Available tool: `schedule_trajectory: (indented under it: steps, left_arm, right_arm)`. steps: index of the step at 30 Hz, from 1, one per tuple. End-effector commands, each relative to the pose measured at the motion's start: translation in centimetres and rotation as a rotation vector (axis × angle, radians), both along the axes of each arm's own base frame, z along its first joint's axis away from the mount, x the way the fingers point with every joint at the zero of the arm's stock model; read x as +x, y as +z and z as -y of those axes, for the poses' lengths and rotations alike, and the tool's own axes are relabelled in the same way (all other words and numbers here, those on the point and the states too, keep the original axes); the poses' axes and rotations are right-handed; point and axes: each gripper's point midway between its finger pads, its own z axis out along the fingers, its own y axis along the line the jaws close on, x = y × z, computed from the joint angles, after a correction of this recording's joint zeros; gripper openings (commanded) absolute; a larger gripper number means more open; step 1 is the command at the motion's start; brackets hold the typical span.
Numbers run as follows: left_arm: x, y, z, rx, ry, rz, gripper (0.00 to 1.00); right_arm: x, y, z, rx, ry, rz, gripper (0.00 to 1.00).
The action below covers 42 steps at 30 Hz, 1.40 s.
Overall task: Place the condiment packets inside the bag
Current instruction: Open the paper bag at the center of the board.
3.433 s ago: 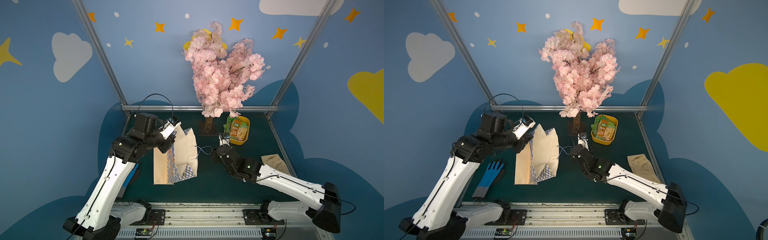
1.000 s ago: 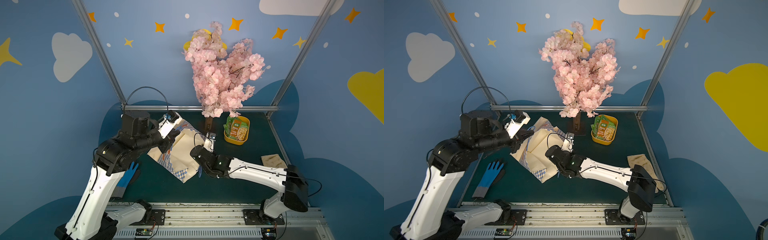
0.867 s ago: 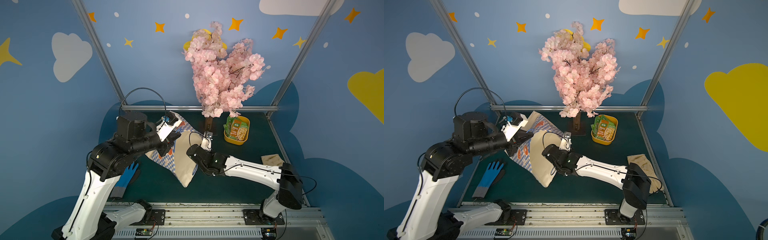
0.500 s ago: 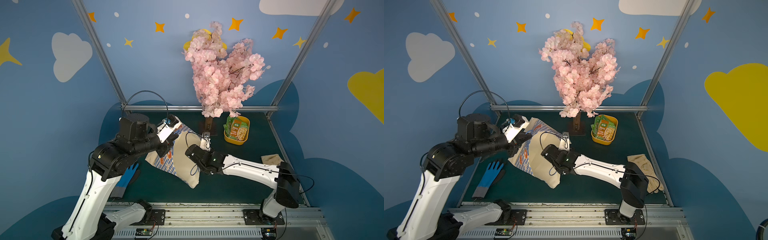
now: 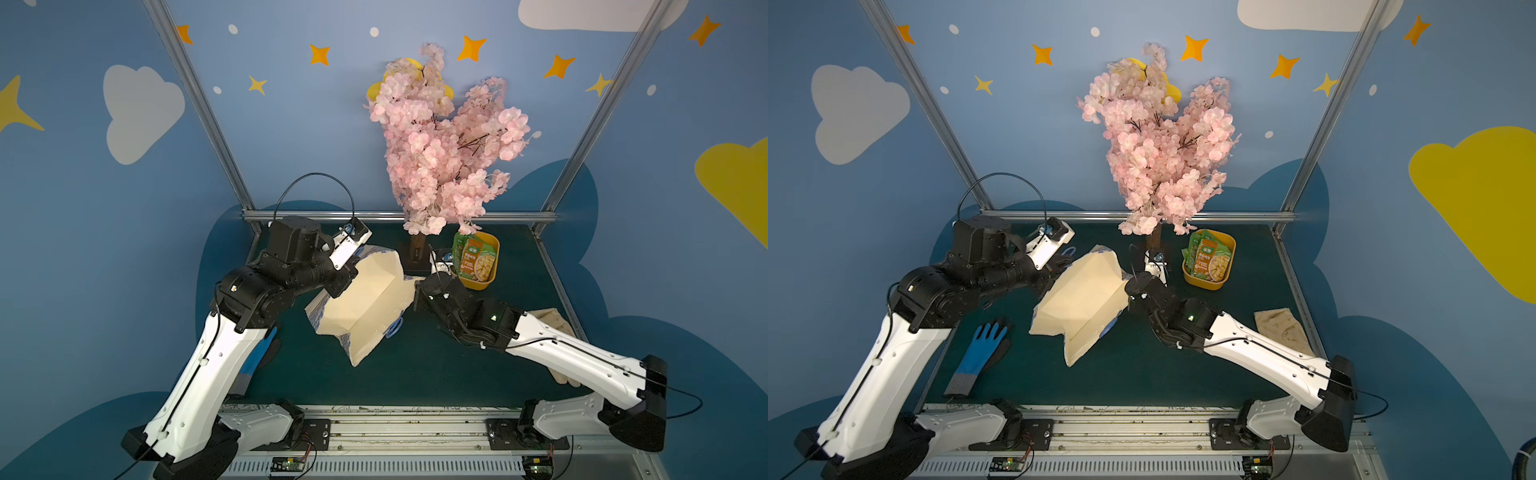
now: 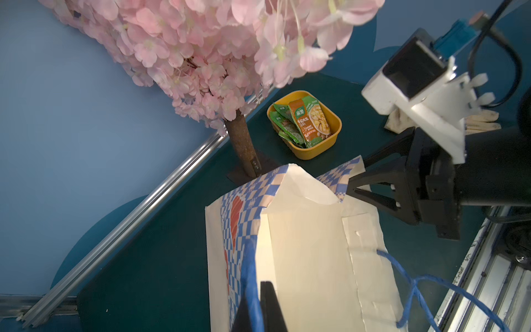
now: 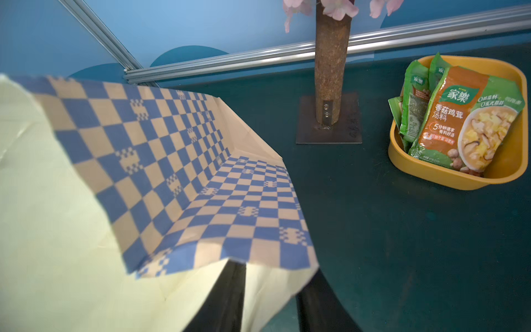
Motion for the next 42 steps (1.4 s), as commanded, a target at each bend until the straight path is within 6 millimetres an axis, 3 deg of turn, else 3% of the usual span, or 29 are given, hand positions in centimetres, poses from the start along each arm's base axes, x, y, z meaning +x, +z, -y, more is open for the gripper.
schedule_trajectory:
  steps: [1,9,14,18,26,32,42]
  left_arm:
    - [-1.2,2.1,1.1,-0.112,-0.040,-0.037,0.03]
    - [-0.3,3.1,3.4,-0.350,-0.058,-0.225,0.03]
    - [2.1,3.2,3.1,-0.537,-0.031,-0.296,0.03]
    - [4.5,2.6,1.5,-0.665,0.017,-0.310,0.03]
    - [9.3,-0.6,-0.1,-0.785,0.036,-0.396,0.03]
    - [11.8,-3.6,-3.5,-0.878,0.107,-0.428,0.03]
    - [12.1,-7.0,-10.6,-0.958,0.212,-0.414,0.03]
  right_arm:
    - [-0.3,0.1,0.4,0.003,0.057,-0.023,0.34]
    - [-1.1,4.6,3.7,0.058,0.040,0.076,0.63]
    - [-1.5,6.4,5.6,0.084,0.020,0.128,0.69]
    - [-1.3,6.8,6.4,0.079,0.001,0.149,0.70]
    - [-0.2,6.2,6.5,0.063,-0.021,0.146,0.72]
    - [0.2,5.0,6.9,0.077,-0.041,0.137,0.74]
    - [0.6,3.5,7.9,0.055,-0.066,0.118,0.78]
